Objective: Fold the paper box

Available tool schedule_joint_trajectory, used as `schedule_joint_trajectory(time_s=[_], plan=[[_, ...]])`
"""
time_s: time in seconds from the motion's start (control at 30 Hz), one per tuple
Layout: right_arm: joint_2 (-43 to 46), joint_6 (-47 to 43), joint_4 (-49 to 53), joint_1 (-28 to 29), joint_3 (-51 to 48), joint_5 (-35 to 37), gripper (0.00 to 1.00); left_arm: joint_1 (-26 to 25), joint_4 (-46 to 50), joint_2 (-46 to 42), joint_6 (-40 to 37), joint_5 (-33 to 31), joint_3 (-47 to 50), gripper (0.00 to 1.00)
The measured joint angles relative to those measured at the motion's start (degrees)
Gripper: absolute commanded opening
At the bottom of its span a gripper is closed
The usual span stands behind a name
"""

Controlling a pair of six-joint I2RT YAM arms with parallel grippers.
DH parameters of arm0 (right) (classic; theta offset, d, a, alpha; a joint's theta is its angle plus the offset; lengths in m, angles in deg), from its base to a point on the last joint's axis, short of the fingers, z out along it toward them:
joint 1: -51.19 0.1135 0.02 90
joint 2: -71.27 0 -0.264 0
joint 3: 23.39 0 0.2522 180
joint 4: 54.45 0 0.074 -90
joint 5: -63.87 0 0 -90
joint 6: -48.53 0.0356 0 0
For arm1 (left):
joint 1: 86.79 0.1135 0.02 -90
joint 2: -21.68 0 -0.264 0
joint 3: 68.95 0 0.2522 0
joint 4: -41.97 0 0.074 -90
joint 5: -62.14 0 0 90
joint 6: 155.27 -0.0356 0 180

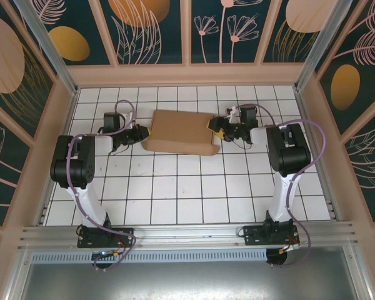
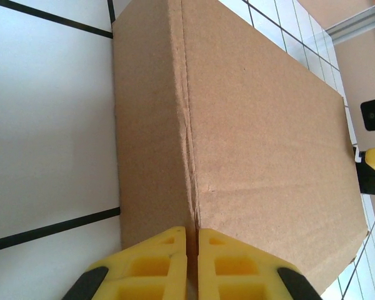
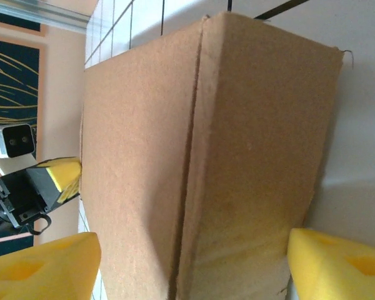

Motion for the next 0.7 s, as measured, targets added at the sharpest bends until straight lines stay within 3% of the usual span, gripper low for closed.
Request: schedule_joint_trajectory(time_s=[0.13,0.27,0.43,0.7], plan=[[0.0,4.2,-3.6,0.3,-2.4,-0.6,0.61,0.6,-0.3,0.0,0.7,0.1,0.0,0.11],[0.0,9.8,-9.6,0.7,-5.4,-1.0,0.60,1.1,-1.2,0.0,1.6,-0.1,0.3,0.10],[0.1,15.1,-15.4,1.0,-7.8,-1.8,0.70,1.5,-1.9,0.0,2.3,-0.2,0.6,0.08],[4.1,10.0,-6.0,1.7,-7.8,3.9,0.75,1.6,-1.8,0.0,2.4,-0.5,0.6,0.06]])
